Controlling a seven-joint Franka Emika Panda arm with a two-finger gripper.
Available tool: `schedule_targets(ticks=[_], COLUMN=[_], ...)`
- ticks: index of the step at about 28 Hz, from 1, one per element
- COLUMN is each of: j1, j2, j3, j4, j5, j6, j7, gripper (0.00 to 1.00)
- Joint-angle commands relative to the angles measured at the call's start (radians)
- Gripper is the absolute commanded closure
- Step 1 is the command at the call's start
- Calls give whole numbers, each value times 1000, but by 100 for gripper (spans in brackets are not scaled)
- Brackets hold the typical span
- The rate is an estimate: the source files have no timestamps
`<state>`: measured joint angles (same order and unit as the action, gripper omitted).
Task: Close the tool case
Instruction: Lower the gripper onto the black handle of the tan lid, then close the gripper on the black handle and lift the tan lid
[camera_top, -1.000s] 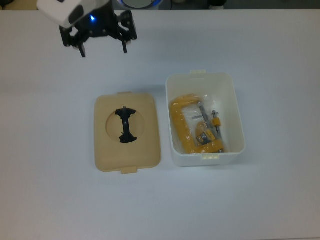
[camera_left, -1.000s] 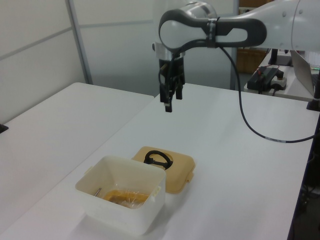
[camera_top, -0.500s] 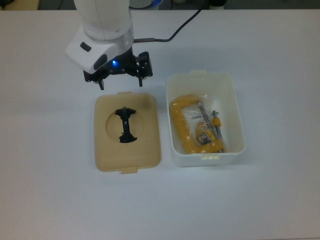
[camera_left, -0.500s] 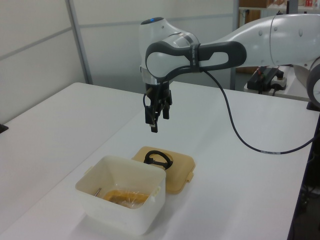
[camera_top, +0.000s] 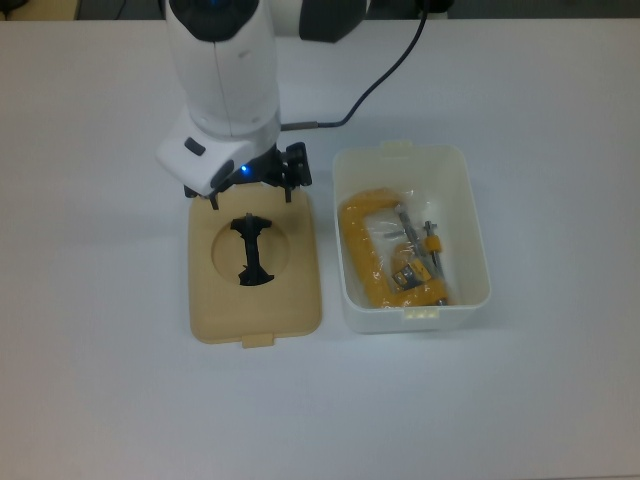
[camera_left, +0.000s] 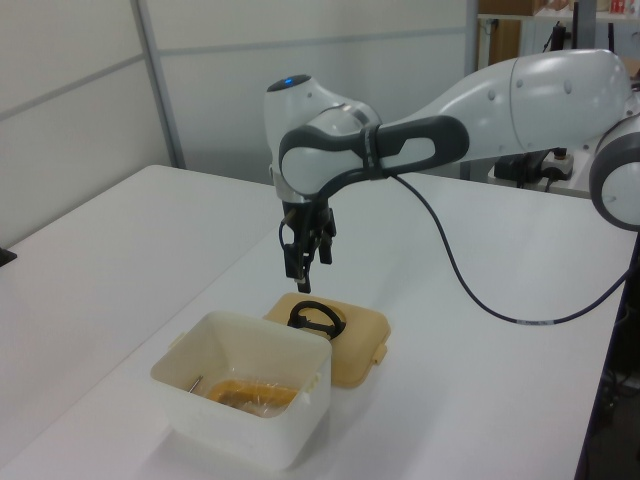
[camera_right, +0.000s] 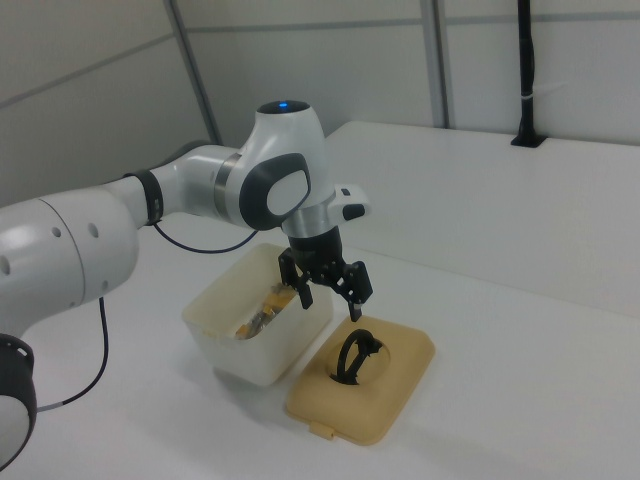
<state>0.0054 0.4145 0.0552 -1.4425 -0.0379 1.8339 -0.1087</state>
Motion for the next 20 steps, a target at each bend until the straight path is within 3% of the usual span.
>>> schedule_targets(ticks=[1, 14, 17, 20], j1=[13, 22, 22, 22], j2=[18, 89, 90, 90], j3=[-5, -5, -5, -6], j4=[-13, -19, -19, -21], j5=[-34, -89, -89, -89], j6=[44, 116, 116, 114], j7=[20, 78, 78, 80], gripper=[0, 3, 5, 14])
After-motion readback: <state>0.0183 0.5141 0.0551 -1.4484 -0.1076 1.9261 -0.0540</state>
